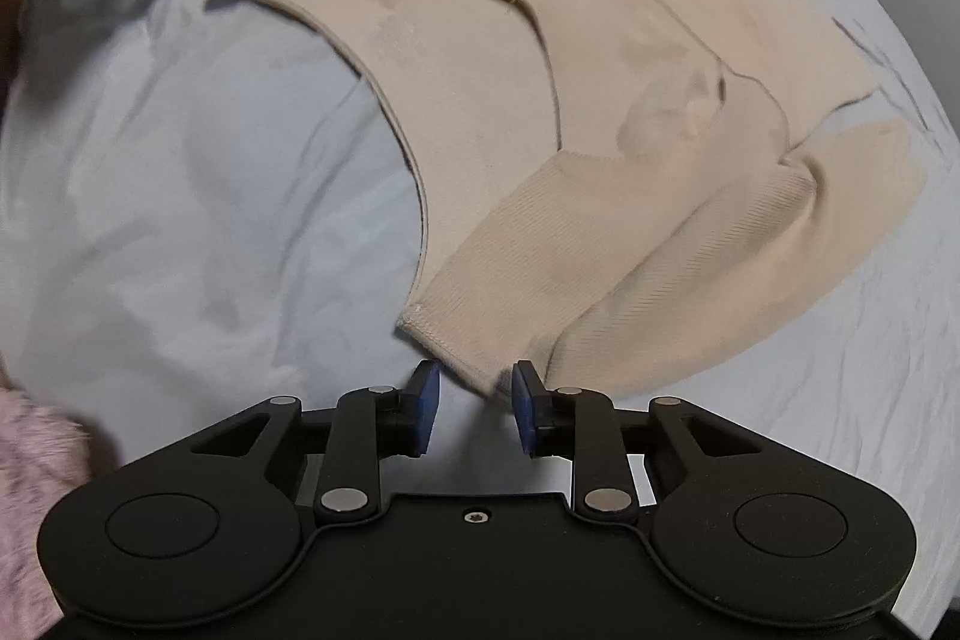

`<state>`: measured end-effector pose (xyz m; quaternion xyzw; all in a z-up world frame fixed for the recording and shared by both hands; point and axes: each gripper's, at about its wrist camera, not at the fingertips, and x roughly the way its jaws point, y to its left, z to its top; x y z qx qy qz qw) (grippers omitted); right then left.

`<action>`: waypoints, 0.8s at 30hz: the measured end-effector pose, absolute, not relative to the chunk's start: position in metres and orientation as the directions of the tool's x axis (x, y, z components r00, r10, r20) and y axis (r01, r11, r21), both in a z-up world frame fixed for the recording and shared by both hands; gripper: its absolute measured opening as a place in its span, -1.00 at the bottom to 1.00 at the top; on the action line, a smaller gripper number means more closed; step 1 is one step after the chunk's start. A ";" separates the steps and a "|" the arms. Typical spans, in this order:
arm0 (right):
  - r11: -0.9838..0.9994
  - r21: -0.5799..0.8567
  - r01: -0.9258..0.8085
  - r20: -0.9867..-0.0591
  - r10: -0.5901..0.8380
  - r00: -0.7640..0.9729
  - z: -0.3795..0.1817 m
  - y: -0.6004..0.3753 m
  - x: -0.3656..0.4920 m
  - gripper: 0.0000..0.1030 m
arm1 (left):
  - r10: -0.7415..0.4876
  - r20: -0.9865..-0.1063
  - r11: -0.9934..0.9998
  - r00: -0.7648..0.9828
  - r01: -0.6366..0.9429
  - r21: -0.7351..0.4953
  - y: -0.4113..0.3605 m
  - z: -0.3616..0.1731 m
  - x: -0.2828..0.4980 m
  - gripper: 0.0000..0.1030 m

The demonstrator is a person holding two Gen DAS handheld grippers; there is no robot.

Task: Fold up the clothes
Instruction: 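Lower the sweater onto the bed with both grippers, laying it flat, then open both grippers and move them over the sweater sleeves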

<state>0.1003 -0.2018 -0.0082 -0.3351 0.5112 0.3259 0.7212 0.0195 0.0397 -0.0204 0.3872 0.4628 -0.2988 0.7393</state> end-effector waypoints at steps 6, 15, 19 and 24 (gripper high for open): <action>0.676 -0.176 -0.715 -0.935 0.112 0.336 0.035 -0.238 0.122 -0.27 | -0.040 -0.886 0.669 0.463 0.671 0.320 0.078 0.032 0.082 -0.43; 0.907 -0.140 -0.398 -0.943 0.001 0.334 0.055 -0.294 0.233 -0.27 | -0.032 -0.846 0.902 0.532 0.380 0.206 0.109 0.098 0.223 -0.26; 0.968 -0.065 -0.244 -0.943 0.020 0.333 0.056 -0.315 0.298 -0.27 | -0.050 -0.841 0.947 0.538 0.293 0.131 0.113 0.103 0.284 -0.25; 0.998 0.017 -0.066 -0.936 0.039 0.349 0.048 -0.341 0.376 -0.26 | -0.031 -0.845 0.973 0.534 0.209 0.097 0.120 0.078 0.357 -0.25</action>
